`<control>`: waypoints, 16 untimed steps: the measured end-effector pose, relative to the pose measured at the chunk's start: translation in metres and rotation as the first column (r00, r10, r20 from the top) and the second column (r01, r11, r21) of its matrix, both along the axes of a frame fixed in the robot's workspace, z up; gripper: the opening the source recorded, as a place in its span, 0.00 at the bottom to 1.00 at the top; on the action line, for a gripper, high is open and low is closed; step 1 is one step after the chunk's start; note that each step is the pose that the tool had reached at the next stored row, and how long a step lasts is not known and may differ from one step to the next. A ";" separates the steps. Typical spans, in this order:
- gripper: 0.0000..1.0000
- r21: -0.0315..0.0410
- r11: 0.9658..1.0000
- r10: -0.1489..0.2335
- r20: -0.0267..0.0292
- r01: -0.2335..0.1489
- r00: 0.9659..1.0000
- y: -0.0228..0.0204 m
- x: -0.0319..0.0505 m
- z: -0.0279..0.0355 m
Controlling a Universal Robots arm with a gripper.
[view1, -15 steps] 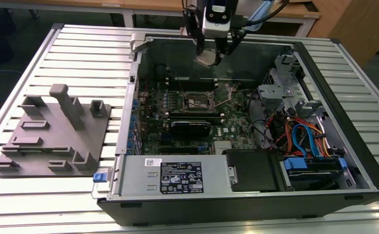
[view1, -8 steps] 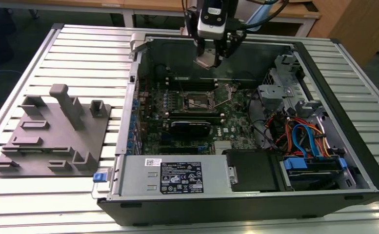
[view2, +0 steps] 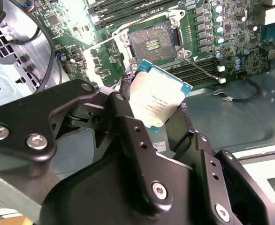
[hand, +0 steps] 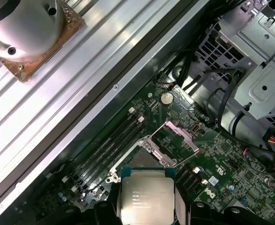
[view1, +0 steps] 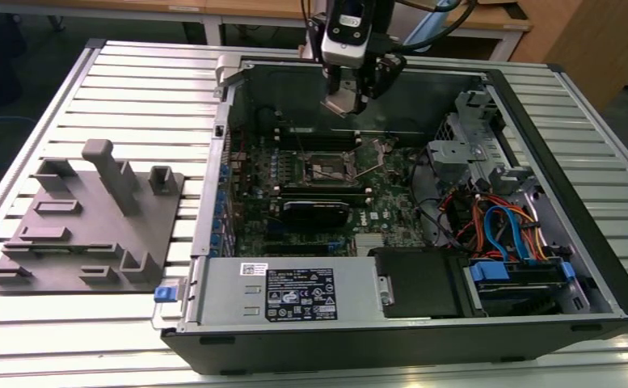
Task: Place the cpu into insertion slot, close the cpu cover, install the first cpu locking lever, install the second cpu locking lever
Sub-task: 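Place the cpu into insertion slot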
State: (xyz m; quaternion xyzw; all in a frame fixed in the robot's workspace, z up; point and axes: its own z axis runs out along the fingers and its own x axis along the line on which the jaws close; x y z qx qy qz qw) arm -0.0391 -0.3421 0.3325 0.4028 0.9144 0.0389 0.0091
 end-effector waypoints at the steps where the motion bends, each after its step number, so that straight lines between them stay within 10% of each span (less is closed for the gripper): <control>1: 0.54 0.000 1.000 -0.004 0.000 0.004 1.000 0.0000 0.0000 -0.0001; 16: 0.54 0.000 0.999 -0.047 0.000 0.047 0.999 0.0003 0.0000 -0.0035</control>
